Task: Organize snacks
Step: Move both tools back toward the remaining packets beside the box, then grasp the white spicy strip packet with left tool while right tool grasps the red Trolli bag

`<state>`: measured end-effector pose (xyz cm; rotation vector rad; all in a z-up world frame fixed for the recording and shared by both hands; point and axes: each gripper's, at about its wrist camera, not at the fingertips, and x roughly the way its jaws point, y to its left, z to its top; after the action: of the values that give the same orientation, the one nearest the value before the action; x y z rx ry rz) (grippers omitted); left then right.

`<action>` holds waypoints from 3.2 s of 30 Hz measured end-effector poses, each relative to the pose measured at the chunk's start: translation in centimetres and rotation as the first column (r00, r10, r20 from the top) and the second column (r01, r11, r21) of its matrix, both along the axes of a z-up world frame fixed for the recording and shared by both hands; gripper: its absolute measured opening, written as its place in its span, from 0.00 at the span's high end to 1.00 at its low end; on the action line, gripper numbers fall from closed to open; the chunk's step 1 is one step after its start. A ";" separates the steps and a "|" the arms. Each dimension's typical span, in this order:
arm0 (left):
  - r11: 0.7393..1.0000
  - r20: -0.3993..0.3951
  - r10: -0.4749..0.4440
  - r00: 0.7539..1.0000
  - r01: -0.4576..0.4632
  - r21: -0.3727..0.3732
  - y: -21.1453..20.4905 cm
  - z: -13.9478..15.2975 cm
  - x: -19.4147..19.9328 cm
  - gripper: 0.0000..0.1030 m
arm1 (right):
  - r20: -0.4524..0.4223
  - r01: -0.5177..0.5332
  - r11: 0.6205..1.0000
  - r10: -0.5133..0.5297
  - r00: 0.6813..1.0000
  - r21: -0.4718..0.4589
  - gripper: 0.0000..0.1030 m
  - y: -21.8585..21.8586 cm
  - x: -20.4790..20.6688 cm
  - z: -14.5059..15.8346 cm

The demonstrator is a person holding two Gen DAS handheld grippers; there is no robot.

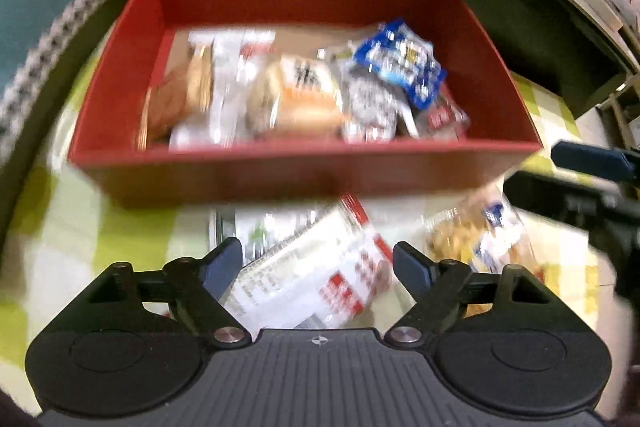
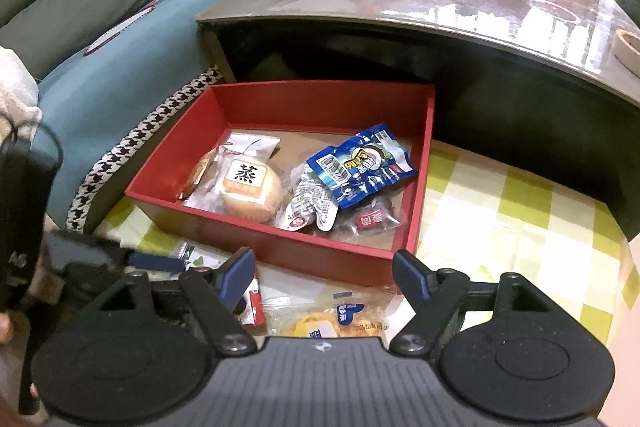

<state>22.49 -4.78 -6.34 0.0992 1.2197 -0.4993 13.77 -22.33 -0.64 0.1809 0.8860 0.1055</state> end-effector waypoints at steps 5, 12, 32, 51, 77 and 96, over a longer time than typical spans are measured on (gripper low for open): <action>0.999 -0.013 0.021 1.000 -0.021 -0.030 1.4 0.7 -2.2 0.16 | 0.010 0.005 1.000 -0.006 1.000 0.019 0.21 -0.2 -0.6 0.7; 0.992 0.044 -0.085 0.995 0.080 0.094 -2.2 0.1 -4.7 0.15 | 0.006 0.013 1.000 -0.013 1.000 0.020 0.21 -0.7 -2.6 0.8; 0.971 -0.009 -0.058 0.998 0.058 0.231 -0.3 -2.4 -5.6 0.17 | -0.144 -0.009 1.000 0.005 0.990 -0.029 0.21 -1.2 -7.7 -2.7; 0.972 0.010 -0.037 0.999 0.033 0.234 -0.2 -2.5 -9.2 0.27 | -0.251 -0.019 1.000 0.019 0.968 0.003 0.00 1.4 -7.2 -7.9; 0.971 0.013 -0.043 0.999 0.039 0.235 -2.7 -1.8 -12.9 0.38 | -0.228 -0.094 0.980 0.052 0.972 -0.174 0.35 3.7 -8.5 -7.8; 0.967 0.023 0.010 1.000 -0.016 0.254 0.1 -2.8 -14.1 0.13 | -0.220 -0.117 0.983 0.085 0.972 -0.138 0.22 4.1 -10.5 -7.7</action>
<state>8.39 -4.73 -9.10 0.3142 1.2585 -0.3273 3.32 -18.26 -8.29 0.0050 1.1137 0.1153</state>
